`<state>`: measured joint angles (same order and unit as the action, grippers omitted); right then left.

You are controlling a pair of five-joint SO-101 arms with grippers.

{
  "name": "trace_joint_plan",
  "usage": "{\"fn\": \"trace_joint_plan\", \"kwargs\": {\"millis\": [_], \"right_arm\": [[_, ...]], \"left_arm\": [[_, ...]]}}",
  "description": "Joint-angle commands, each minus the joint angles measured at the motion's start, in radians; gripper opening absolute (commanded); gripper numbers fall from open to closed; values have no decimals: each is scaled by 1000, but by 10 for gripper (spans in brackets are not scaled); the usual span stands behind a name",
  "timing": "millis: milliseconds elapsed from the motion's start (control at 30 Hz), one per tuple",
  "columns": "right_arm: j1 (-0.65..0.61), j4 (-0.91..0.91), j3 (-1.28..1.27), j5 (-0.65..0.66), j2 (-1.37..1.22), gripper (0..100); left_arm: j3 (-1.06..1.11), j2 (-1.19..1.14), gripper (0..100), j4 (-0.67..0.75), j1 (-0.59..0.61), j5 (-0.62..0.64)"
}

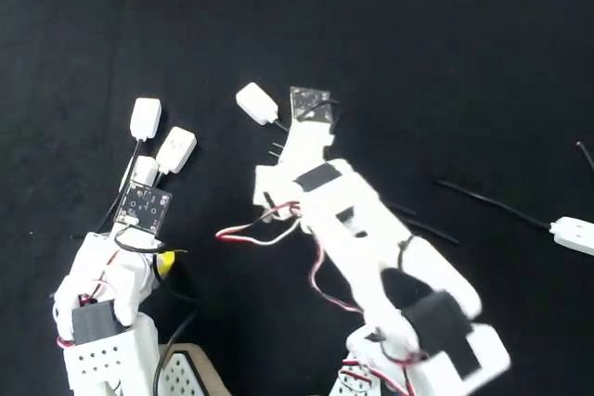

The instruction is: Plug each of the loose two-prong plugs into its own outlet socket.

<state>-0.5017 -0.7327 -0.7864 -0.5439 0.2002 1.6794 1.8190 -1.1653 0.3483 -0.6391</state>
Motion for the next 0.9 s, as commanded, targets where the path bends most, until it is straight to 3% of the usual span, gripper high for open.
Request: {"fn": "trace_joint_plan", "kwargs": {"millis": [0, 167, 367, 700, 867], "right_arm": [[69, -25, -5, 83, 110, 31], [123, -18, 2, 204, 179, 15], [-17, -12, -36, 212, 348, 12], [-49, -8, -308, 210, 989, 12], [-115, 160, -593, 207, 1386, 12]], "left_arm": [[19, 2, 328, -2, -15, -9], [19, 2, 328, -3, -16, -9], [-28, 5, 328, -25, -45, 29], [-188, 6, 328, -57, -300, 229], [-249, 6, 328, 41, -507, 397]]}}
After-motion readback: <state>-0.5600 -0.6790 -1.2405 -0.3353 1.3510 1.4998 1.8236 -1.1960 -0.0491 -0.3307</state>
